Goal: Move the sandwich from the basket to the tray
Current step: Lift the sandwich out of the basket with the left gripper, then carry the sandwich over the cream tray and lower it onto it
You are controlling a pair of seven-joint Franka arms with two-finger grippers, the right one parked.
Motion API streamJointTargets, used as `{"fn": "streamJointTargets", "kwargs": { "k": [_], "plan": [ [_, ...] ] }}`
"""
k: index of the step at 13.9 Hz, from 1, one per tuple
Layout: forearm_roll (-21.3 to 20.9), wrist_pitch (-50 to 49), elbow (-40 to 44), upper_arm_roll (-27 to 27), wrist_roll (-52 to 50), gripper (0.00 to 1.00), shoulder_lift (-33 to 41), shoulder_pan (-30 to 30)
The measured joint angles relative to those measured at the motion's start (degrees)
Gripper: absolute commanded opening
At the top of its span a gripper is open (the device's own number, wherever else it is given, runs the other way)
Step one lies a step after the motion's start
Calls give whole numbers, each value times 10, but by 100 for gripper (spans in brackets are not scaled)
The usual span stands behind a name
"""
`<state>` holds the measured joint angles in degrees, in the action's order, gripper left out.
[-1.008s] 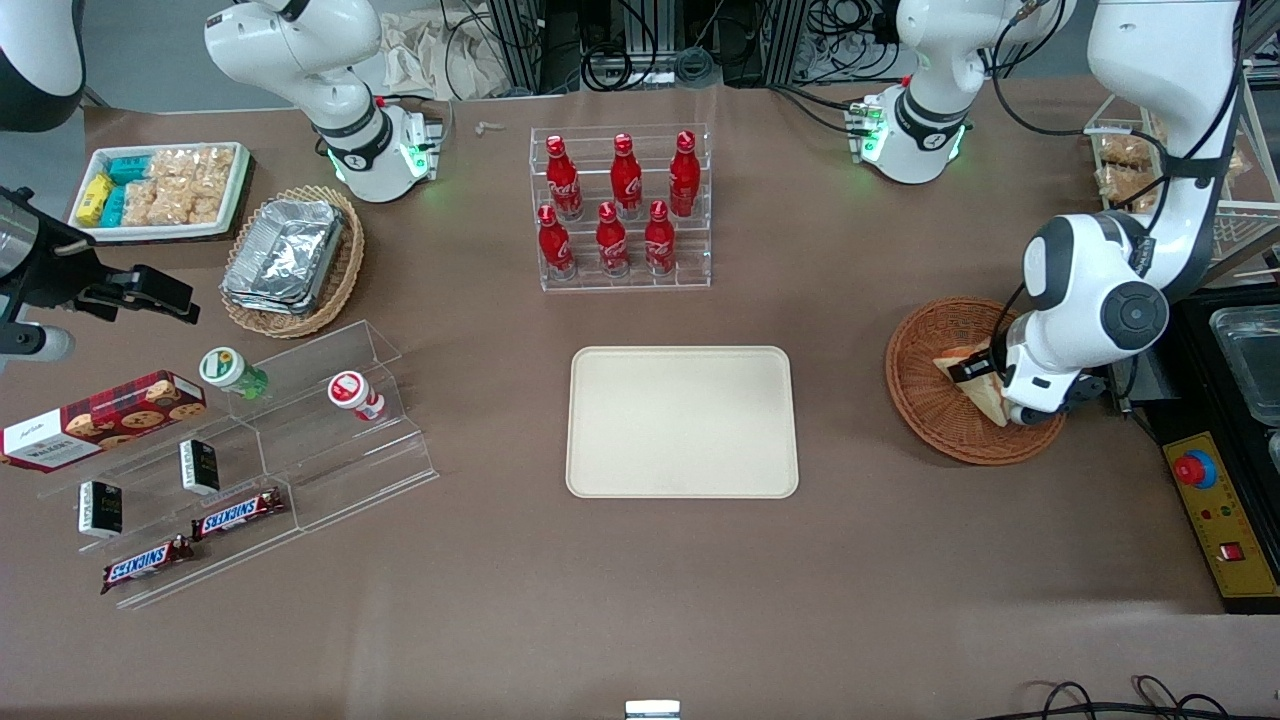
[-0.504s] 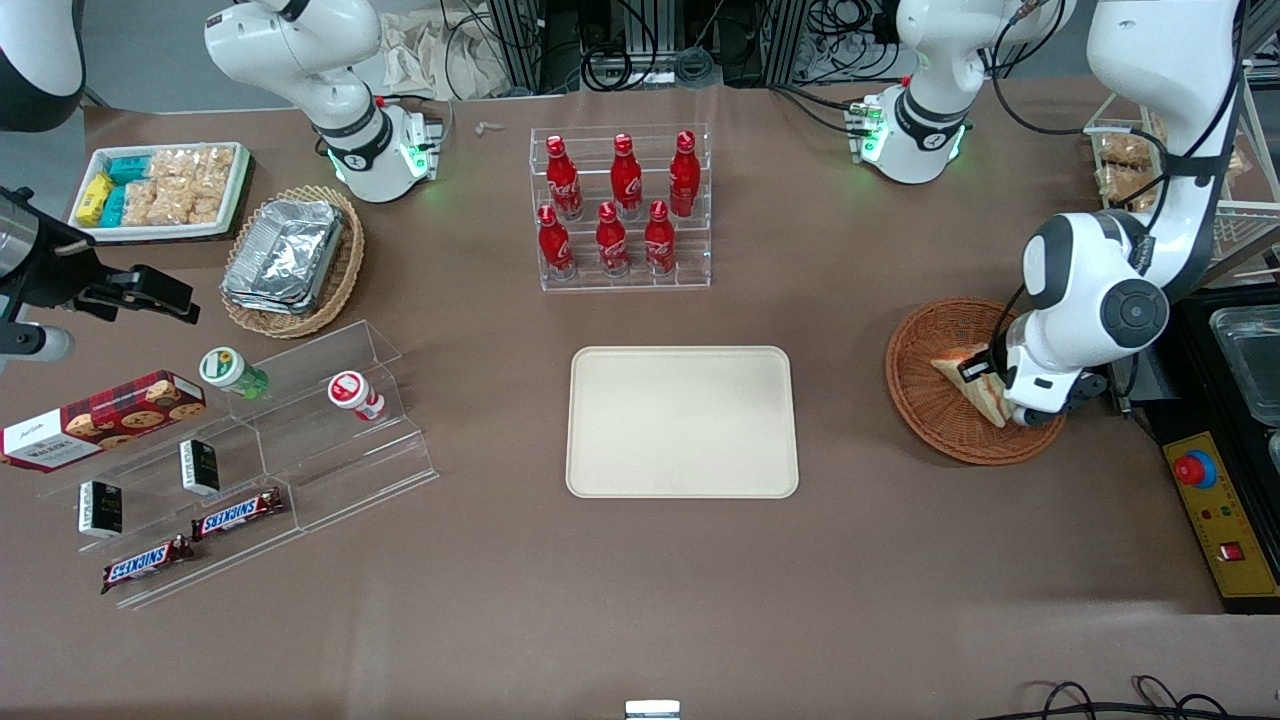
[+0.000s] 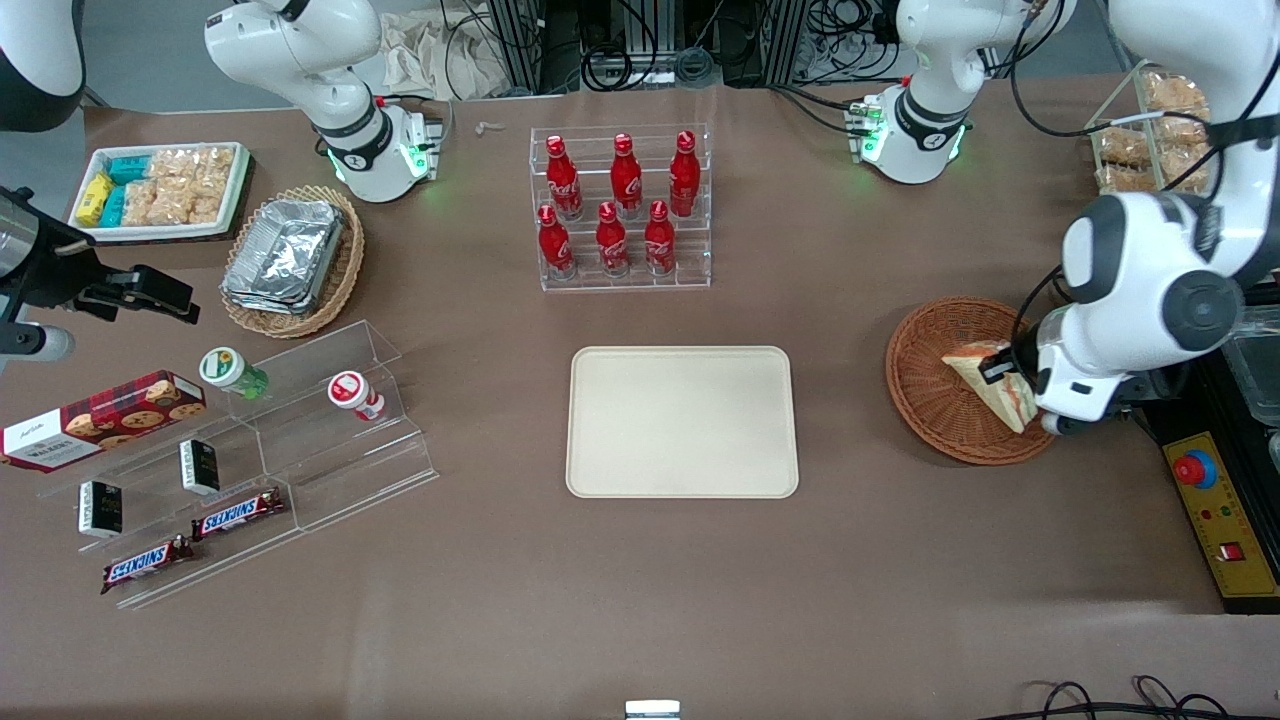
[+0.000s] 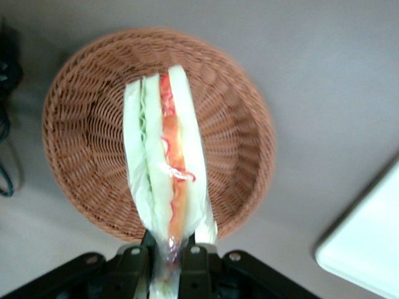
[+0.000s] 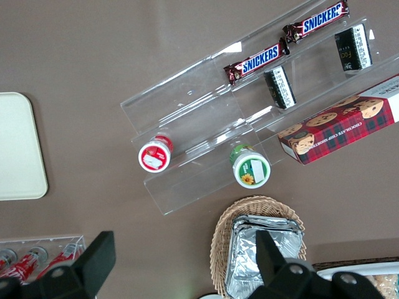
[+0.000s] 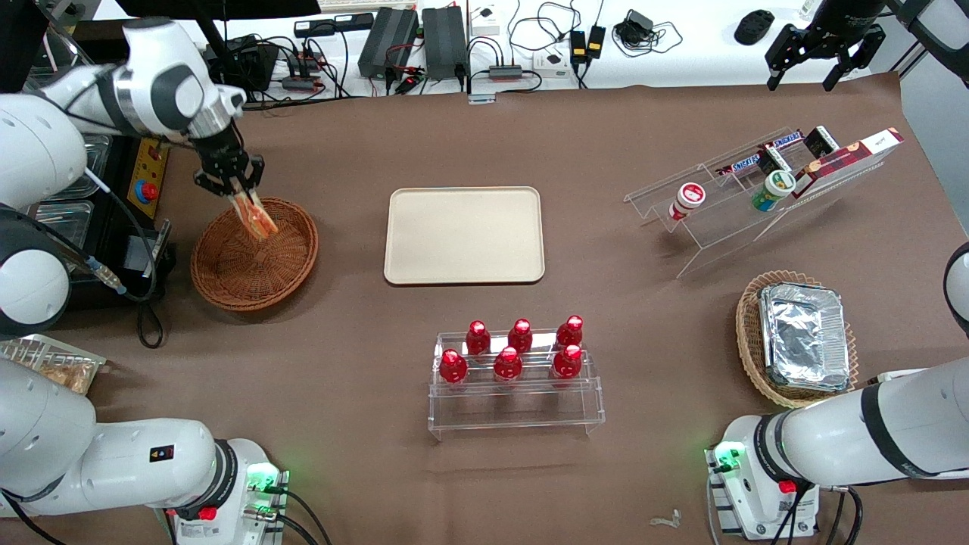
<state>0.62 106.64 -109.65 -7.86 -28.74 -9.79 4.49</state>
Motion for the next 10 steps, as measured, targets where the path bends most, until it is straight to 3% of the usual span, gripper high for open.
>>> {"fn": "streamJointTargets", "kwargs": {
  "k": [5,10],
  "plan": [
    [3,-101,127,-46,10,0,-1,-8],
    [4,-108,172,-115,12,0,-34,-16]
  ]
}}
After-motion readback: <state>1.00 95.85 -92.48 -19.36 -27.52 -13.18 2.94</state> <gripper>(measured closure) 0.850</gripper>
